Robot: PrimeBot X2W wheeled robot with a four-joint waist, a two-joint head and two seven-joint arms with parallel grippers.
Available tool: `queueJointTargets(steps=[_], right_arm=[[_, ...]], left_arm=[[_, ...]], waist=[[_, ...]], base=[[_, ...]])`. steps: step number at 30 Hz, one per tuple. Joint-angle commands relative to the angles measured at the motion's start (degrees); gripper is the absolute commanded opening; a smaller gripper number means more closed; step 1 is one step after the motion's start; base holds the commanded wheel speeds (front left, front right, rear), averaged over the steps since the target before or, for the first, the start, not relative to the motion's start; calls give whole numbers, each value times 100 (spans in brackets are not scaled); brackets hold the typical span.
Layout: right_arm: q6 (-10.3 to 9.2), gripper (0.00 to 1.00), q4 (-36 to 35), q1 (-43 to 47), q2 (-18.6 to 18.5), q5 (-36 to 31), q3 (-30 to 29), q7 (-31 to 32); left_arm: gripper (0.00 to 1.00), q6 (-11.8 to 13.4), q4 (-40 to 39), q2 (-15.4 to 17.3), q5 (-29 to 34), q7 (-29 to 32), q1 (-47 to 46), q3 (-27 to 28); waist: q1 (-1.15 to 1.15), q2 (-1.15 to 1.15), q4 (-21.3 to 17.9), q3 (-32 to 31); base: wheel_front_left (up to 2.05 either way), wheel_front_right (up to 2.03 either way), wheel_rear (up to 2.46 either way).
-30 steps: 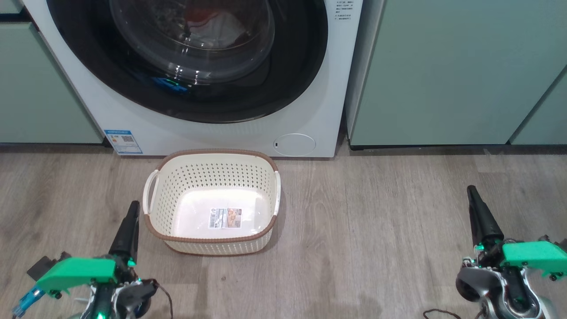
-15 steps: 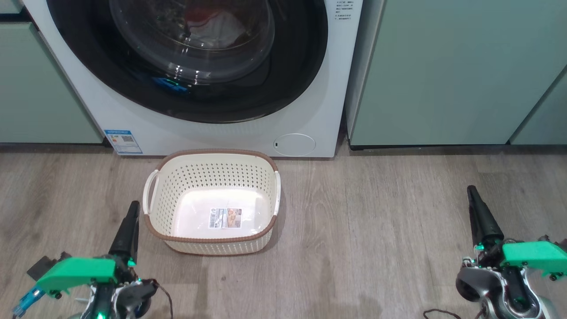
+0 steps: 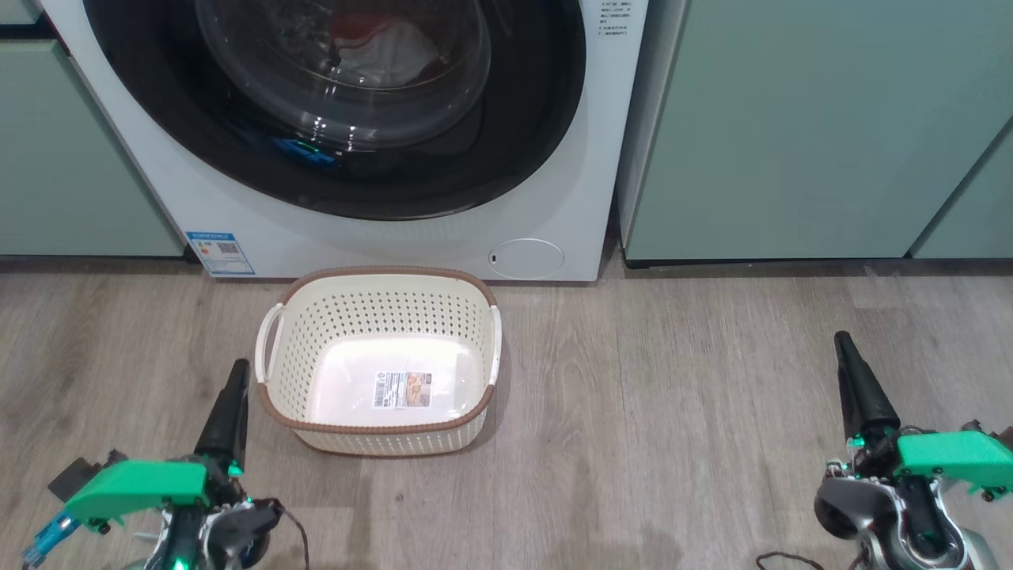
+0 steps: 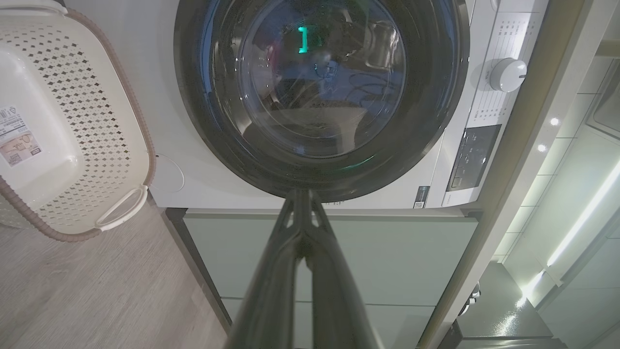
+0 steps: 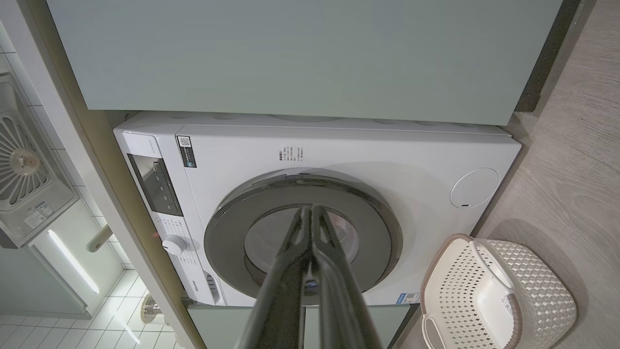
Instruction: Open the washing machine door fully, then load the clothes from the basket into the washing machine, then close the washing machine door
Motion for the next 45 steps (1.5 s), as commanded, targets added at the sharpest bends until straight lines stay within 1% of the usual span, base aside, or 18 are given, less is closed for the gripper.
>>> queueJointTargets(steps=[1, 45], right_arm=[[0, 0, -187, -281, -67, 31, 104, 36], [0, 0, -187, -281, -67, 32, 105, 34]], left_arm=[[0, -53, -172, 49, -33, 42, -276, 192], [0, -53, -172, 49, -33, 42, -276, 192]], waist=[[0, 0, 0, 0], [0, 0, 0, 0]], base=[[0, 0, 0], [0, 0, 0]])
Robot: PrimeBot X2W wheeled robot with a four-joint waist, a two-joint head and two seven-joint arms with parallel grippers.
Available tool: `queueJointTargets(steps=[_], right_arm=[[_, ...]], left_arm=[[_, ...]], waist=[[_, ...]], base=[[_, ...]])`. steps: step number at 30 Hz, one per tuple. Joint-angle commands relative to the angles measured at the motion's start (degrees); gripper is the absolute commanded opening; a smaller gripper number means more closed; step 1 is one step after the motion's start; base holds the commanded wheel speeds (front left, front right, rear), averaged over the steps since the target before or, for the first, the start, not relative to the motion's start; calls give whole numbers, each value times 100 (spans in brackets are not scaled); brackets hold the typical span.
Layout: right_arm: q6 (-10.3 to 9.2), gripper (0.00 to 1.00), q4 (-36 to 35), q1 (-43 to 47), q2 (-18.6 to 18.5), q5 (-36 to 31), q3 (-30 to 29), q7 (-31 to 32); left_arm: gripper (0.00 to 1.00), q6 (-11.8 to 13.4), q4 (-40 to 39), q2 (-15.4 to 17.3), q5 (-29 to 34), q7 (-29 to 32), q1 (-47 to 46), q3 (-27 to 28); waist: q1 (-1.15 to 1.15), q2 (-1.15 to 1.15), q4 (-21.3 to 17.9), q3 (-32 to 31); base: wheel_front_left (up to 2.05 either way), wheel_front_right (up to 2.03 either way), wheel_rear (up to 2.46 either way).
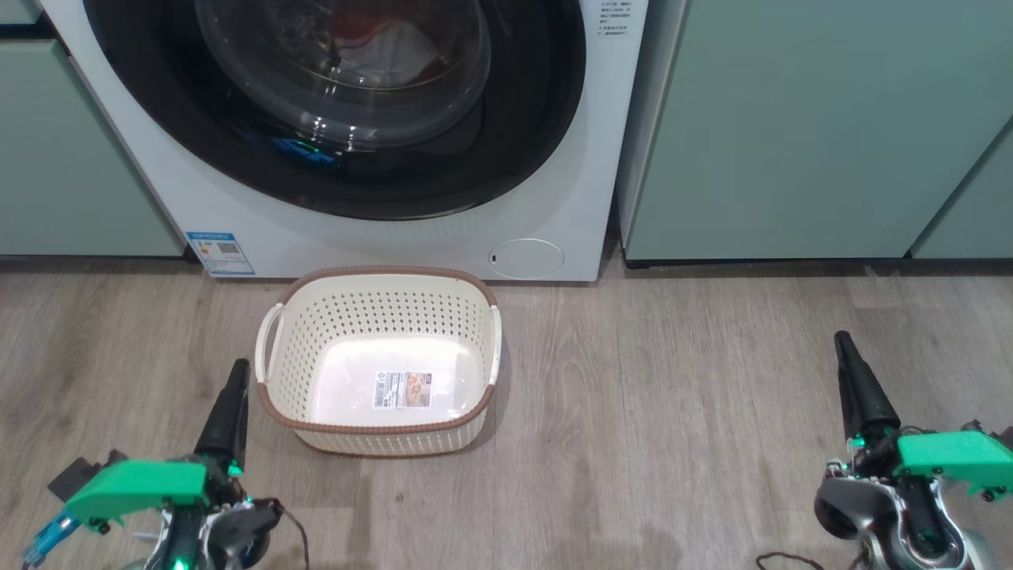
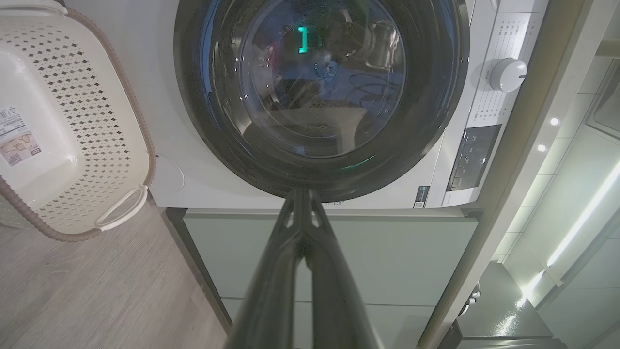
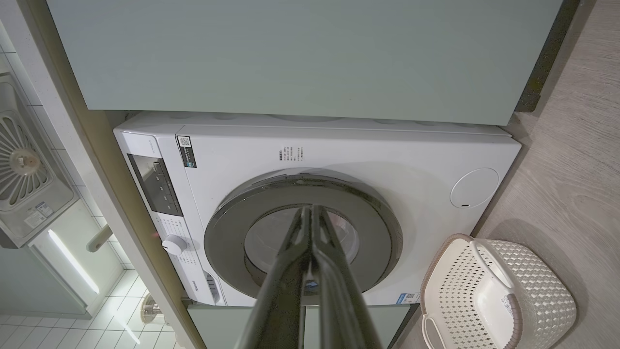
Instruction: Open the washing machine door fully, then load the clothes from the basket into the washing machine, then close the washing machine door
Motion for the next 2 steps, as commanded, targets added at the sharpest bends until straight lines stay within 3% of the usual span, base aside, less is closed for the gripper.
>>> queueJointTargets(steps=[1, 2], right_arm=[[0, 0, -187, -281, -67, 32, 105, 34], [0, 0, -187, -281, -67, 32, 105, 34]], left_arm=[[0, -53, -172, 49, -33, 42, -276, 192], [0, -53, -172, 49, -33, 42, -276, 192]], waist=[[0, 0, 0, 0], [0, 0, 0, 0]], base=[[0, 0, 0], [0, 0, 0]])
